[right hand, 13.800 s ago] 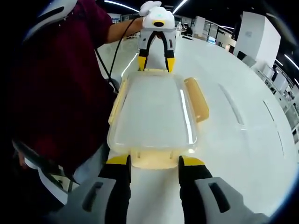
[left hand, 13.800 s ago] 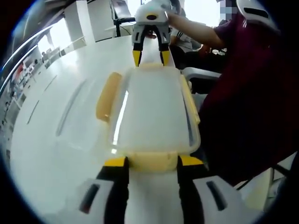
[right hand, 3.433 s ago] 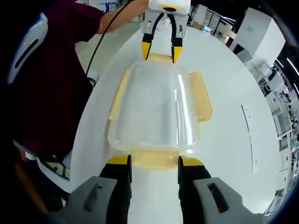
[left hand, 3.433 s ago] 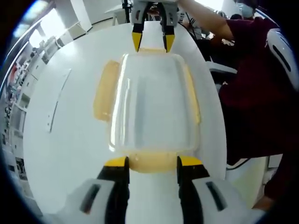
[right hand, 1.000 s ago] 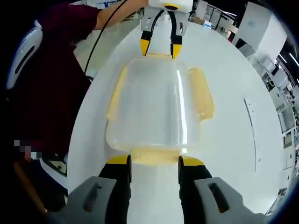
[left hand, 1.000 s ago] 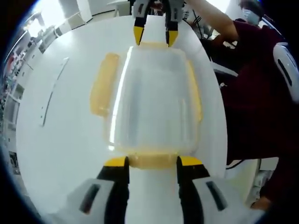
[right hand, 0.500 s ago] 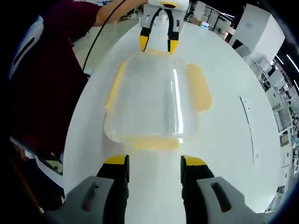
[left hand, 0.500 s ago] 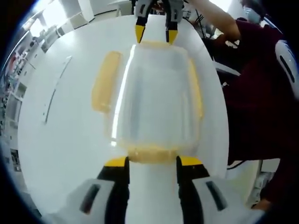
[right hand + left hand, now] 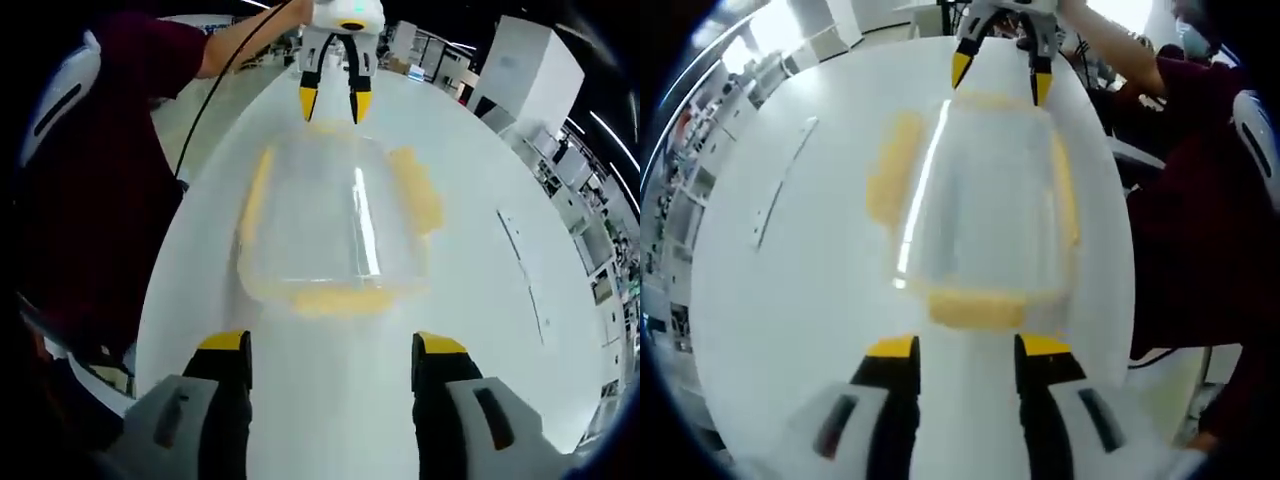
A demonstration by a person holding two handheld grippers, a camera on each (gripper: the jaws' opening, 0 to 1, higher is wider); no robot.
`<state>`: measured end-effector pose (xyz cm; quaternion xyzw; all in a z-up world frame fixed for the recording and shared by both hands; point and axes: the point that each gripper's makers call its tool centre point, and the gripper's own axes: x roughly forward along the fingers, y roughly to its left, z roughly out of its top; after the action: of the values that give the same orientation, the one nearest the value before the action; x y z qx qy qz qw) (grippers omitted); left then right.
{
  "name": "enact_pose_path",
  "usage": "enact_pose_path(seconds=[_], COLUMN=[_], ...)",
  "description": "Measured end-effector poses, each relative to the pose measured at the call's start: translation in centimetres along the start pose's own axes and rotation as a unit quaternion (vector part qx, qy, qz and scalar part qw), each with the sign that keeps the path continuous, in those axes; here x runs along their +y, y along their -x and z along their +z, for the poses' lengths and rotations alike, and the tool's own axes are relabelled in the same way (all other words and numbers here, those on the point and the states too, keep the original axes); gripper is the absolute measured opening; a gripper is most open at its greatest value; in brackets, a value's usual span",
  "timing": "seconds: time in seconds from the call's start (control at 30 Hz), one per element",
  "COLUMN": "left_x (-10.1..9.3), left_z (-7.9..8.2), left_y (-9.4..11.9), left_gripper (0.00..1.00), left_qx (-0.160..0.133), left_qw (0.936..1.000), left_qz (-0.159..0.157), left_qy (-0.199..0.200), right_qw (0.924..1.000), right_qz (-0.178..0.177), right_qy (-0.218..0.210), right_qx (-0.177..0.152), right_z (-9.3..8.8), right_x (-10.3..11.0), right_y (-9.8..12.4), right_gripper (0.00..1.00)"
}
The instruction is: Snap each plastic latch of the storage box into its locked position after aligning the lid with the box until every specified latch is closed and the lid sits flush.
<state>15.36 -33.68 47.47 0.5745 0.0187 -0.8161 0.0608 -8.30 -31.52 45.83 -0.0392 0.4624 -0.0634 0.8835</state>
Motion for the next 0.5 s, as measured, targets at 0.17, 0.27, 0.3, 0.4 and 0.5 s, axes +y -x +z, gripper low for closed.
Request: enact_pose_path(seconds=[0.17, 0.27, 0.3, 0.4, 0.5], left_x=[-0.1, -0.3, -0.5, -0.7, -0.7], left_z=[1.6, 3.0, 3.5, 4.2, 5.4], left_y=[0.7, 0.8, 0.7, 0.4, 0.2], left_gripper=[0.49, 0.55, 0.58, 0.64, 0.63], left_qx=[-0.023, -0.038, -0.043, -0.044, -0.042], left_qw=[0.9994, 0.9988, 0.9988, 0.9987, 0.9982], left_qz=[0.014, 0.014, 0.007, 0.001, 0.0], left_qy=[-0.021, -0.027, -0.022, -0.025, -0.042], right_qw=[0.9996, 0.999, 0.9986, 0.9981, 0.9973], right_qz=[-0.013, -0.024, -0.029, -0.033, -0.039], right_qy=[0.0, -0.001, -0.001, -0.005, -0.009], right_qx=[-0.026, -0.039, -0.044, -0.053, -0.062], right_z=[0.6, 0.5, 0.5, 0.4, 0.5], right_x=[0.6, 0.6, 0.8, 1.3, 2.0], right_y=[0.1, 0.2, 0.1, 0.1, 0.1], right_gripper=[0.7, 0.72, 0.72, 0.73, 0.73])
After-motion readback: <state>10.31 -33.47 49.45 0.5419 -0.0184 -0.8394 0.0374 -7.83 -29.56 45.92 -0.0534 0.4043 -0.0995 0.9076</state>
